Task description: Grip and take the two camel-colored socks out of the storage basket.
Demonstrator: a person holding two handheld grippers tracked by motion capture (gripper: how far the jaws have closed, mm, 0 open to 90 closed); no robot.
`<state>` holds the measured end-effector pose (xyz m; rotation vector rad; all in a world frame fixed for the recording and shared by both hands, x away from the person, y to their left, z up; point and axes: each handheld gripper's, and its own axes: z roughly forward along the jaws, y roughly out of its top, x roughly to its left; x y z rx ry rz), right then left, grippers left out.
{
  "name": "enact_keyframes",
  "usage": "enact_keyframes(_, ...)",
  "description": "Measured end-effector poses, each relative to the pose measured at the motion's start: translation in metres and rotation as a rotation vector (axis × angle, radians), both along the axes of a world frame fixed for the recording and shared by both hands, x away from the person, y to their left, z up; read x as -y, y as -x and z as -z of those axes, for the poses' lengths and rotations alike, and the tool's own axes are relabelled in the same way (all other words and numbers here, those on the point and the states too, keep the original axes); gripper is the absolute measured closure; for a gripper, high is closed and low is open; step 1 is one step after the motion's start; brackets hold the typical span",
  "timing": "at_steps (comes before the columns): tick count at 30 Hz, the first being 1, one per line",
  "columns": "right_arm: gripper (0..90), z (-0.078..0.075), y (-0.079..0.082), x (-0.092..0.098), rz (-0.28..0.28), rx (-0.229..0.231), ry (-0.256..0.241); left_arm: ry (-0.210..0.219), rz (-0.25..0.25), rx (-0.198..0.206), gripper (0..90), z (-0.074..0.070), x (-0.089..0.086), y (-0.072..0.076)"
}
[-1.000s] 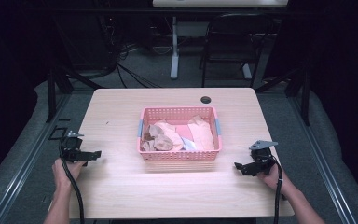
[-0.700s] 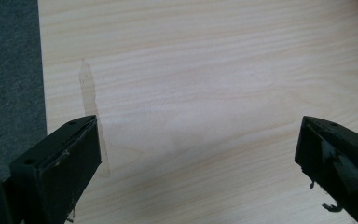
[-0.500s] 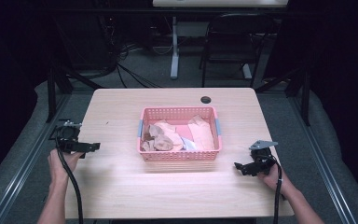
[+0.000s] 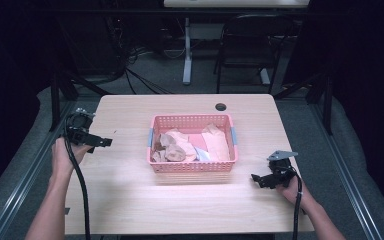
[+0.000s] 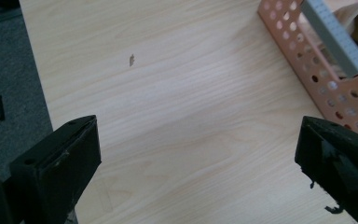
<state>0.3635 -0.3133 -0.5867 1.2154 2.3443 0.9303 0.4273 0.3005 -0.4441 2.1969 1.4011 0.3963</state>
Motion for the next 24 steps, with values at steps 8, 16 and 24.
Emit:
enact_keyframes(8,0.0,0.0,0.0,0.0,-0.001,0.0,0.0,-0.03,0.064,0.006,0.1,-0.02,0.028,-0.007)
enact_keyframes(16,0.0,0.0,0.0,0.0,-0.001,-0.001,0.0,-0.065,0.13,0.003,0.1,-0.036,0.058,-0.016)
enact_keyframes(24,0.0,0.0,0.0,0.0,-0.001,0.0,0.0,-0.088,0.169,-0.027,0.1,-0.037,0.083,-0.026)
